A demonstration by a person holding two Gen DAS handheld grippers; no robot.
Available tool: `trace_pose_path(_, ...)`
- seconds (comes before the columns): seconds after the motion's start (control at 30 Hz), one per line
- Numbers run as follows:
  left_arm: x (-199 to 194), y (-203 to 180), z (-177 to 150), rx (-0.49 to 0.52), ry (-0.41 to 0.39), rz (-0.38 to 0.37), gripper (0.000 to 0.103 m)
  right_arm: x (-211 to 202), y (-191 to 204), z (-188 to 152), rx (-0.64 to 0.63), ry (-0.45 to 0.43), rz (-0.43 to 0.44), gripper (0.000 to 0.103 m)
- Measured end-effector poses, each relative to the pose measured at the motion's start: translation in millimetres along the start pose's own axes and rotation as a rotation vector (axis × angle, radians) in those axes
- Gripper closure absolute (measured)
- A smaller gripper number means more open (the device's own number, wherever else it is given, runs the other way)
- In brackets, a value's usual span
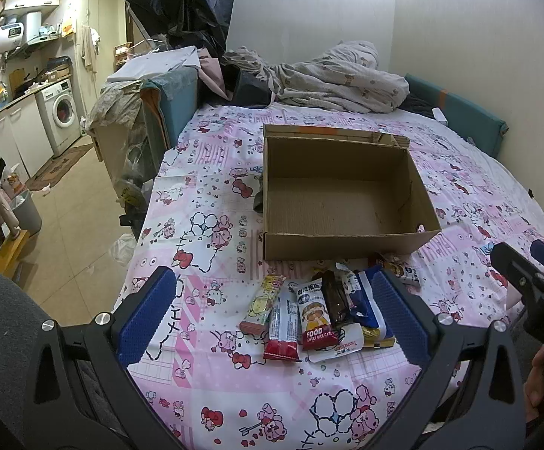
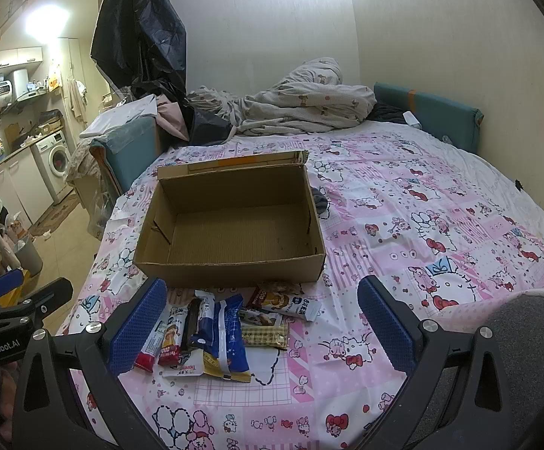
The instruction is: Organize snacks
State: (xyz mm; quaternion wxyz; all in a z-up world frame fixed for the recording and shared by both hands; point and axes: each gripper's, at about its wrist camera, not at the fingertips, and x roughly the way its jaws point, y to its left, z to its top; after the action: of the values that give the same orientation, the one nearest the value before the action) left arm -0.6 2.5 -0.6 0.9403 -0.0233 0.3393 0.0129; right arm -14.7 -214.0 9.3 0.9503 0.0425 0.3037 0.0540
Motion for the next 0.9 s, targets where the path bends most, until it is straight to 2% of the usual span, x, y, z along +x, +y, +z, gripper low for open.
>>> trace_pose_path(0.9, -1.7, 0.4, 4.1, -0.002, 0.008, -0.004, 0.0, 0.0, -0.7, 0.0, 0.004, 0.001, -0.002, 0.0)
